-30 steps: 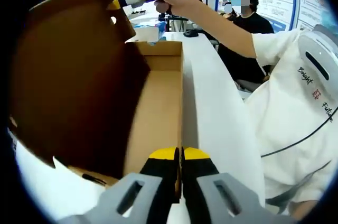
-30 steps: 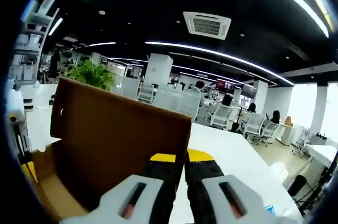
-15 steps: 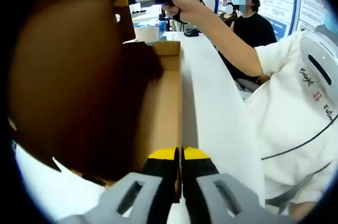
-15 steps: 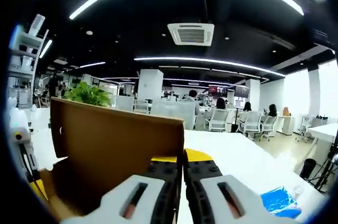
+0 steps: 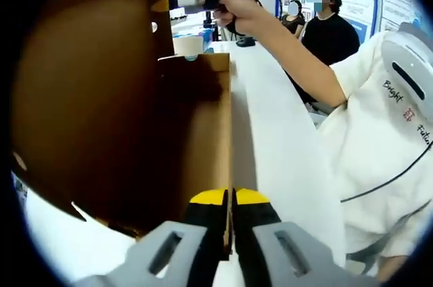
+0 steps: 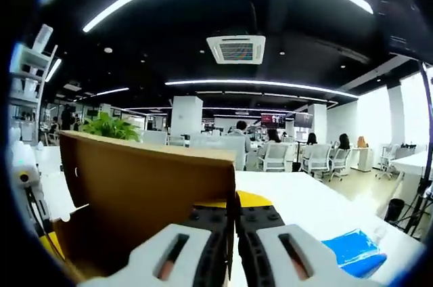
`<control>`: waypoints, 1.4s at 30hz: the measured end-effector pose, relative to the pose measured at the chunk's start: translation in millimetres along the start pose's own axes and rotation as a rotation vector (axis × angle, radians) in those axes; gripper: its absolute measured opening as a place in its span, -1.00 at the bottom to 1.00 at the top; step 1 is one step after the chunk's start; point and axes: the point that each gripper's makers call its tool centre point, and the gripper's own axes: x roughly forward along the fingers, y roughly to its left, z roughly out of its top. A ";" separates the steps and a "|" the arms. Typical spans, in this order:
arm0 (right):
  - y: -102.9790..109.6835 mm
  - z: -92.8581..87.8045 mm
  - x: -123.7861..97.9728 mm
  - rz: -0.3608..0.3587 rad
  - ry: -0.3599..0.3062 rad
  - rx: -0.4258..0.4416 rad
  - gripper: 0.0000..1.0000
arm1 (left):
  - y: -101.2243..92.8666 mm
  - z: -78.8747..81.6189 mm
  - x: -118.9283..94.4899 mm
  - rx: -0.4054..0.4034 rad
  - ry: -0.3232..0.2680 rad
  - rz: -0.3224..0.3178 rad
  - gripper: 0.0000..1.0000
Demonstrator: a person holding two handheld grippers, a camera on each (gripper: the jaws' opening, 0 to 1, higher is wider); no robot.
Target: Operate the shoe box by opening the lid, removing the specified soft item, and placing it in the target area until the item is outside and the box remains undamaged.
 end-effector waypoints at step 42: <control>2.8 -1.6 -14.3 -0.034 -0.031 -0.026 -1.00 | 10.3 53.2 -44.0 -0.101 -0.569 0.233 -0.17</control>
